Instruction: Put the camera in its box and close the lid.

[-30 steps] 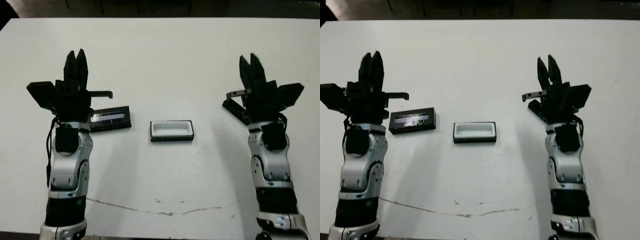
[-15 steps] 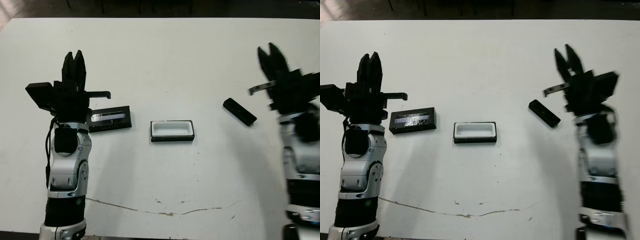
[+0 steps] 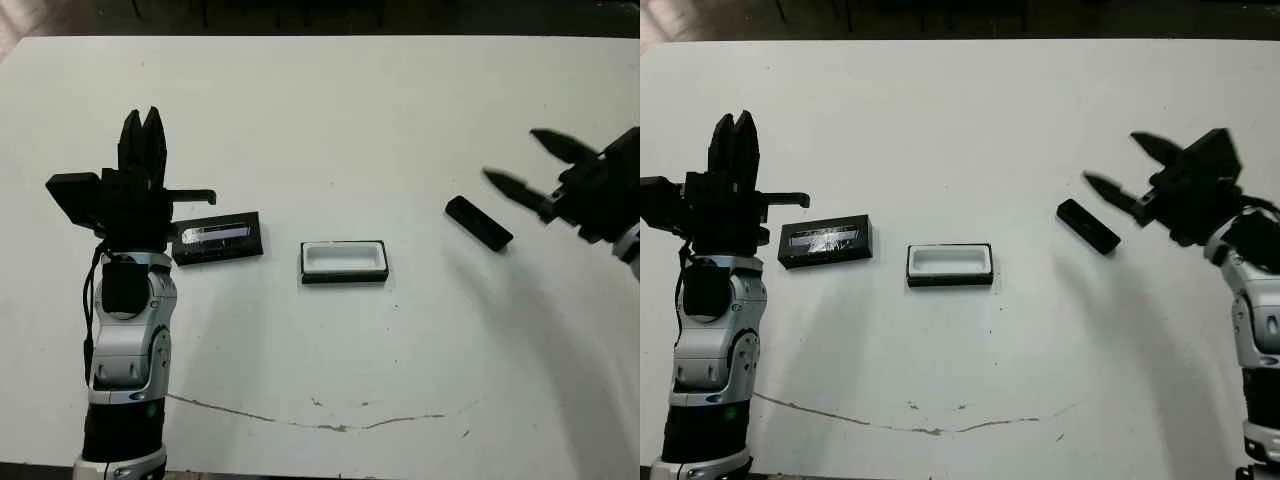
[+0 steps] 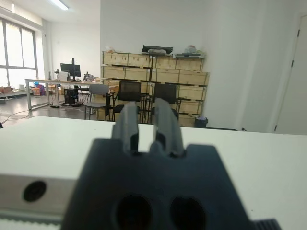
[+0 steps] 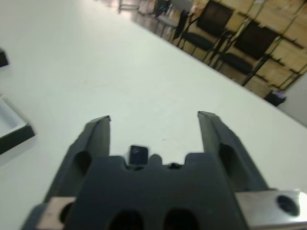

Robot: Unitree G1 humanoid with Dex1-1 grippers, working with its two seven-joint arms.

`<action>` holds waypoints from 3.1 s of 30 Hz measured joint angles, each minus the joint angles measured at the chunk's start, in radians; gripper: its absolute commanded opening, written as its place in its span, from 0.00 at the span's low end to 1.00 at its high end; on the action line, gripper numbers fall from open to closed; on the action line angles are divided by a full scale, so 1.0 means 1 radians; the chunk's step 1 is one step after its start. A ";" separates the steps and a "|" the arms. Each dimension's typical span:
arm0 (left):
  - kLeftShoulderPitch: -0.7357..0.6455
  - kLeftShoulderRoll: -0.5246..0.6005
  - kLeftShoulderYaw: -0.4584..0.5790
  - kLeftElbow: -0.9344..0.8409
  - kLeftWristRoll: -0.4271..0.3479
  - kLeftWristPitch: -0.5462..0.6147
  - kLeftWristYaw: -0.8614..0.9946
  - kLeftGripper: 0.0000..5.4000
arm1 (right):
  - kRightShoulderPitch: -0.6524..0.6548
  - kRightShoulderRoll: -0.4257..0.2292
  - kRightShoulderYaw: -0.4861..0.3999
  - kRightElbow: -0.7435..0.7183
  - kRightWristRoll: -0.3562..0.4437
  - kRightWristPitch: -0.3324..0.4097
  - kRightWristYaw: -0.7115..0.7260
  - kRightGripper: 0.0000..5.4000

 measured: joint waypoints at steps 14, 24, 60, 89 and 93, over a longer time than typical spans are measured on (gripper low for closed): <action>-0.002 0.006 0.002 0.020 0.001 0.000 -0.012 0.00 | 0.070 -0.034 0.048 -0.155 -0.026 0.186 0.013 1.00; -0.002 0.010 0.003 0.024 0.003 0.000 -0.017 0.00 | 0.089 -0.033 0.058 -0.121 -0.033 0.215 0.010 1.00; 0.009 0.009 0.004 0.015 -0.033 0.025 -0.030 0.00 | 0.105 0.083 0.036 0.044 0.015 0.117 -0.028 0.67; 0.009 0.023 0.011 0.014 -0.035 0.034 -0.045 0.00 | 0.144 0.097 0.044 -0.018 -0.035 0.124 -0.106 0.01; 0.009 0.023 0.011 0.012 -0.036 0.034 -0.045 0.00 | 0.148 0.127 0.025 -0.020 -0.025 0.076 -0.120 0.01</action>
